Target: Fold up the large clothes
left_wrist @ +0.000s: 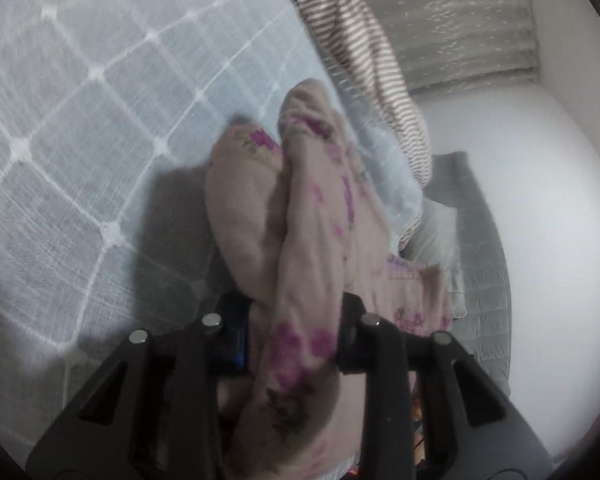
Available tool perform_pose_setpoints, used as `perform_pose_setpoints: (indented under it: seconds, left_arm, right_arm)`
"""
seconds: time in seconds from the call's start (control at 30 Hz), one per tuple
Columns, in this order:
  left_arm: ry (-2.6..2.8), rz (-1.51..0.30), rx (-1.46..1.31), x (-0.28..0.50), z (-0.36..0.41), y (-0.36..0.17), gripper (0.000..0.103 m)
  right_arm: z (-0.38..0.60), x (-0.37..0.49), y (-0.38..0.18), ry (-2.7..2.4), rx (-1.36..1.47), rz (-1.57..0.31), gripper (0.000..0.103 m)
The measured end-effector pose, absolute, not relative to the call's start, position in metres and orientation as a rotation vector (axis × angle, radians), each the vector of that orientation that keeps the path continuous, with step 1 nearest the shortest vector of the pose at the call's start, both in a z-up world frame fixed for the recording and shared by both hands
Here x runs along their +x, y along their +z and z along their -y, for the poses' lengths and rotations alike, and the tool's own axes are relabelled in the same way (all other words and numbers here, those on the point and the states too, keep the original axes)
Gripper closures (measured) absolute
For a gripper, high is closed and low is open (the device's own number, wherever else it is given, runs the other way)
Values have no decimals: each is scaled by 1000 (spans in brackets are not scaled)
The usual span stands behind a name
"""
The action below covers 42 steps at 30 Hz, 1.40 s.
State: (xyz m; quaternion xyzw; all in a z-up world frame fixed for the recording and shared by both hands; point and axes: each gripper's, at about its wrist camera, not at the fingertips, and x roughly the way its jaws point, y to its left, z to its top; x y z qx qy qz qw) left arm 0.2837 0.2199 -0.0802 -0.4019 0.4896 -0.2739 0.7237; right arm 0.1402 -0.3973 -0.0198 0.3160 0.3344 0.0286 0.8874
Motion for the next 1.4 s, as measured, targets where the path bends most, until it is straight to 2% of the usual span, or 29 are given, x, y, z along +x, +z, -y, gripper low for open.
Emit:
perform_pose_setpoints:
  seconds: [0.07,0.2,0.3,0.37,0.43,0.47,0.5,0.6,0.7,0.77,0.83,0.9,1.03,1.17,1.23,1.4]
  left_arm:
    - [-634,-1032,-832,272,-223,-56,72]
    - [-611,-875,-708,244,-250,4,72]
    - [-536,-769,-665,231,-287,36,72]
    - [-474,-730,-633,224,-311,41,66]
    - [-363,-747,-589,222,-333,32,49]
    - [-278,-773,-576,222,-345,19,44]
    - [-206,-809,-563,223,-356,6,41]
    - [-41,-937,-588,218,-392,-41,41]
    - [-31,-933,-612,208,-400,-48,41]
    - [-3,-916,-574,207,-394,-39,34]
    - [23,-915,-543,206,-382,-29,20]
    - [32,-916,-501,203,-364,-22,19]
    - [27,-958,-416,197,-333,-13,8]
    - [34,-953,-359,181,-300,1,5]
    - [40,-920,-334,163,-284,11,1]
    - [71,-886,-257,130,-233,27,1]
  right_arm:
    - [383,135,14,140,631,-617,66]
    - [335,146,53,229,540,-577,67]
    - [299,167,61,302,523,-557,67]
    - [285,185,56,356,554,-562,66]
    - [275,209,41,384,595,-605,59]
    - [273,224,28,383,623,-649,56]
    - [271,239,12,374,650,-707,48]
    - [273,278,-46,212,674,-940,47]
    - [290,269,-67,138,688,-961,47]
    - [296,257,-65,184,738,-923,47]
    - [295,243,-54,177,699,-910,46]
    - [290,232,-38,154,612,-899,43]
    - [277,200,-9,120,451,-860,36]
    - [261,170,13,113,340,-811,33]
    - [254,158,21,147,306,-792,28]
    - [231,131,36,157,192,-755,18]
